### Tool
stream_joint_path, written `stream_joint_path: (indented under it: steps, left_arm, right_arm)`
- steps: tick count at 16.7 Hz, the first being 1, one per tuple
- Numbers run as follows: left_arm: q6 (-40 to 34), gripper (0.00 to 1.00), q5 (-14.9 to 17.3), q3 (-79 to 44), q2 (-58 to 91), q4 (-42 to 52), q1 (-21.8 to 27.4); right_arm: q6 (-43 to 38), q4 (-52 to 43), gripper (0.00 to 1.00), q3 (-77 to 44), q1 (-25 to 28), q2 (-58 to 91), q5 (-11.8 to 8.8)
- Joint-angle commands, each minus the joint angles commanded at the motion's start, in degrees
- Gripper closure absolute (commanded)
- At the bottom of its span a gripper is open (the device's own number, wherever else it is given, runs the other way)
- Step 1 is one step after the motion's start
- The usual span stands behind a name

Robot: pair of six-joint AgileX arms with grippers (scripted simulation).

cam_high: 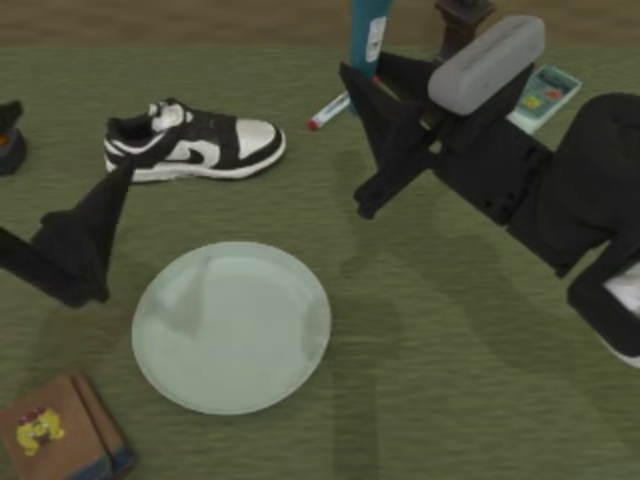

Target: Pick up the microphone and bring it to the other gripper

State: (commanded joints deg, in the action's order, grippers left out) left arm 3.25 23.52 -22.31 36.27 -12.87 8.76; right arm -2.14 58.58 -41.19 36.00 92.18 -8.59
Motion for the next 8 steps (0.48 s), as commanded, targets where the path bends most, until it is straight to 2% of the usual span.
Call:
stream_joint_path:
  steps: [4,8]
  left_arm:
    - [1.67,0.0,10.98,-11.14,18.43,-6.76,4.12]
    - [2.87,0.0,19.07,-18.92,31.19,-11.28,7.1]
  right_arm:
    - [0.0,0.0,1.0,0.0,0.0,0.0,0.0]
    - [0.0,0.0,1.0,0.0,0.0,0.0,0.0]
